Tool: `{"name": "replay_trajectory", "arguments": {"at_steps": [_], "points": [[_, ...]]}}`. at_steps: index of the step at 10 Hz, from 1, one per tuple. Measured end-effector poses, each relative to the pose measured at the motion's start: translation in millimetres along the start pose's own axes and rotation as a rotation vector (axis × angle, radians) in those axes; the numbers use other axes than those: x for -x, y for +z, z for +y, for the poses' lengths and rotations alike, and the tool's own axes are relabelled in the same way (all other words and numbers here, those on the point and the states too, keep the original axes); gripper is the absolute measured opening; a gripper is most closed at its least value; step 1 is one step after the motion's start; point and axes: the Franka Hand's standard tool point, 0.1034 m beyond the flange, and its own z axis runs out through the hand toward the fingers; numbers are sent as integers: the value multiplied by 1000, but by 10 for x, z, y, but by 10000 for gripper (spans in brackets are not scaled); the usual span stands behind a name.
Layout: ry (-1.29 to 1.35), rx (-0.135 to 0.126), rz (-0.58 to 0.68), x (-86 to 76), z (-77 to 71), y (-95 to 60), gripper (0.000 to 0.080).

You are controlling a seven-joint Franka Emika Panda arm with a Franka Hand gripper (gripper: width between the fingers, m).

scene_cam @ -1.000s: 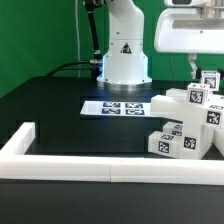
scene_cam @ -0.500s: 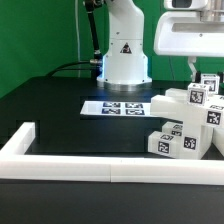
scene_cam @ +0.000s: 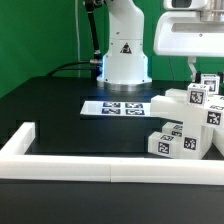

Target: Assemble chair

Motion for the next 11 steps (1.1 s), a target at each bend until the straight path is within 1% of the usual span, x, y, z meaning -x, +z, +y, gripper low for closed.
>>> {"name": "replay_trajectory", "arguments": {"at_steps": [6,11], "points": [[19,0,0,0,-1,0,290],[317,-2,-1,6,-16,0,290]]}}
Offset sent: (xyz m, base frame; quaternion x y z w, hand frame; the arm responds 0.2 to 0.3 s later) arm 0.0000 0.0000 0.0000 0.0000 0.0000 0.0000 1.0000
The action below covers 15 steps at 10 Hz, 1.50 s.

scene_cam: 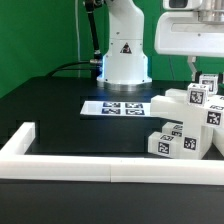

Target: Assemble chair

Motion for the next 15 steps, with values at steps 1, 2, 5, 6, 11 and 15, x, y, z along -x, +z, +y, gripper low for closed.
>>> {"name": "replay_trajectory", "arguments": {"at_steps": [1,2,5,6,11,15], "points": [[29,0,0,1,-1,0,290],[110,-2,-2,5,-6,0,290],[264,-7,-7,14,-17,1,290],[307,-8,-8,17,-20,1,290],[630,-24,-30,53,-64,1,290],[563,-17,-35,70,-58,9,571]]}}
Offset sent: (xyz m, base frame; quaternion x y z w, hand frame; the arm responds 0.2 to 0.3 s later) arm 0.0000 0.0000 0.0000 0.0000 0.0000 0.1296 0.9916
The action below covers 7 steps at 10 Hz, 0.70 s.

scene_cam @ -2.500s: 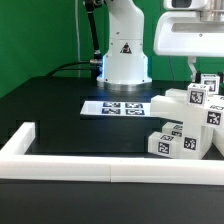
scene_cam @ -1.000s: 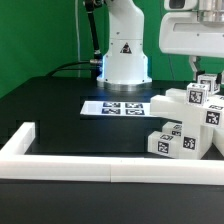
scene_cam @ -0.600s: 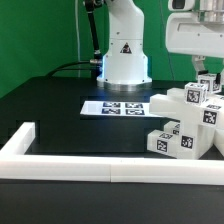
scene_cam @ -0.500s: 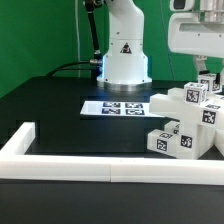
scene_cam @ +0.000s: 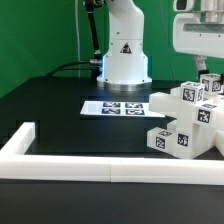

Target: Assemble chair

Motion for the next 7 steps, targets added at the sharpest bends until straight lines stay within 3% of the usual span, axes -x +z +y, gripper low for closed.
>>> {"name": "replay_trajectory", "arguments": {"at_steps": [1,2,3,7], "points": [[-75,2,2,2,1,3,571],[-174,3,3,3,2,9,633],[-262,4,3,2,4,17,645],[-588,11,8,-9,2,31,649]]}}
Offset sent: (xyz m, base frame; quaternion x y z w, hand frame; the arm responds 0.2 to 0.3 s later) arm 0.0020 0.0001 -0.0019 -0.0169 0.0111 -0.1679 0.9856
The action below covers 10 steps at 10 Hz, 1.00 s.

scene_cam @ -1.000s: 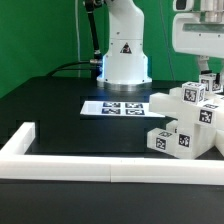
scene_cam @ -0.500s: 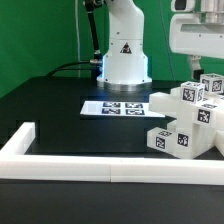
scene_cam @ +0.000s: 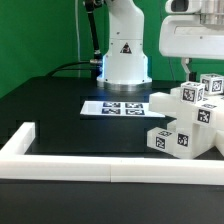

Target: Assemble chair

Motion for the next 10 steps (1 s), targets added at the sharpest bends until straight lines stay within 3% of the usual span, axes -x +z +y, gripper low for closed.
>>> {"name": "replay_trajectory", "arguments": {"at_steps": [8,9,10], "points": [[-557,12,5,-18,14,-3,649],[-634,13,4,-19,16,-3,564],[-610,12,4,-19,16,-3,428]]}}
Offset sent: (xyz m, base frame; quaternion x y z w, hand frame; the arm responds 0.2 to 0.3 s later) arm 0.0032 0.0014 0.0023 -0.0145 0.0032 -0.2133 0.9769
